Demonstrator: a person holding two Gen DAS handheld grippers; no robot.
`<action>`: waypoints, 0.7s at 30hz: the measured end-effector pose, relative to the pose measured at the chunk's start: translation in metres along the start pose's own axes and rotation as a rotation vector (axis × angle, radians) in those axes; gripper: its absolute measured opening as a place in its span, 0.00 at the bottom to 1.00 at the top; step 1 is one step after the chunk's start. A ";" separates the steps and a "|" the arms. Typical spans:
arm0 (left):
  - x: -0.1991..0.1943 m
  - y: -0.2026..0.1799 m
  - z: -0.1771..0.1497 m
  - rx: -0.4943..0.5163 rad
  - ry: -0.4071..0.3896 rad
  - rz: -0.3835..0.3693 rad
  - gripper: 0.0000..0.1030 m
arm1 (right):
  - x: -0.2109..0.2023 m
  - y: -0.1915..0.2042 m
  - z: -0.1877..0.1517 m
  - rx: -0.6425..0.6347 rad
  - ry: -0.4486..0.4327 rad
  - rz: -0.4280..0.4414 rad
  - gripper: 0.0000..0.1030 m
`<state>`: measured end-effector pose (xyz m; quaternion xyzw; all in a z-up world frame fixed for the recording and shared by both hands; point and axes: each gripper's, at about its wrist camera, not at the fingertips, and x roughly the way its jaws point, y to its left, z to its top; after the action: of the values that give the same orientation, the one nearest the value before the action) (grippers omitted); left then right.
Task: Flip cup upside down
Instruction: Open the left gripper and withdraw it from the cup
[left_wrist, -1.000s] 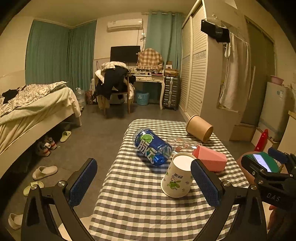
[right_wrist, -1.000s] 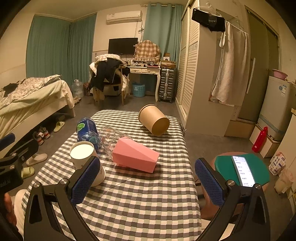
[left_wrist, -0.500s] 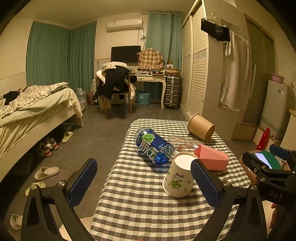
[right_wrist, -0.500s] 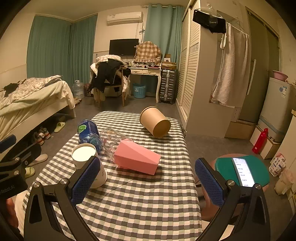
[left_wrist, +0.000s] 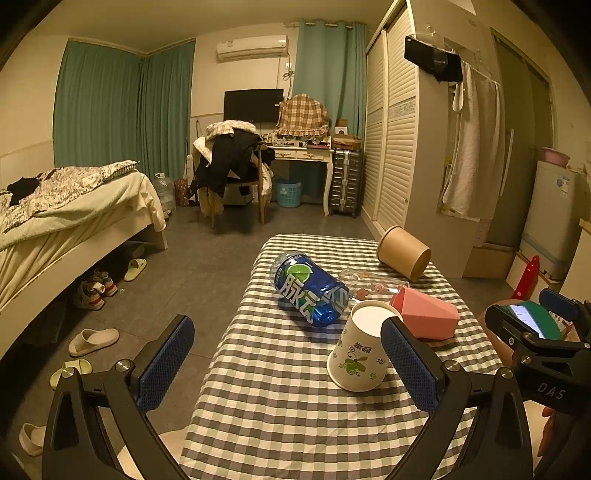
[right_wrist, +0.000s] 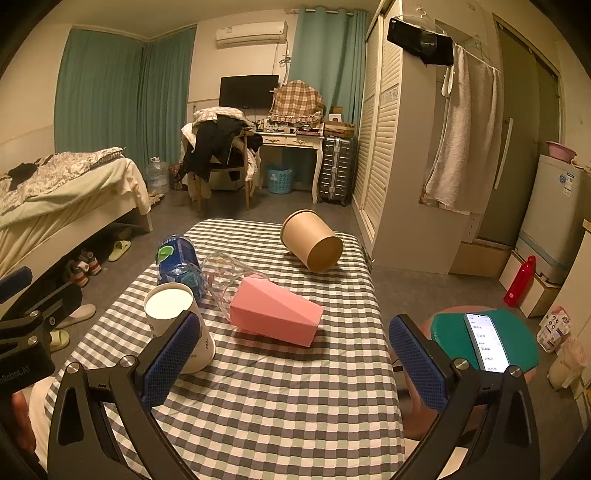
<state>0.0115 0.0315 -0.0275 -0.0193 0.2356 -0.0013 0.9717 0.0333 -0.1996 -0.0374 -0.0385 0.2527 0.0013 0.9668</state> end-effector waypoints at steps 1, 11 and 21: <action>0.000 0.001 -0.001 -0.001 0.000 0.001 1.00 | 0.000 0.000 0.000 -0.002 0.001 -0.001 1.00; 0.001 0.002 -0.002 -0.005 0.000 0.013 1.00 | 0.002 0.001 -0.003 -0.010 0.013 -0.001 1.00; 0.001 0.003 -0.002 -0.005 0.000 0.012 1.00 | 0.002 0.001 -0.003 -0.010 0.013 -0.002 1.00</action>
<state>0.0117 0.0339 -0.0299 -0.0204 0.2355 0.0049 0.9716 0.0337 -0.1984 -0.0408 -0.0435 0.2588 0.0013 0.9650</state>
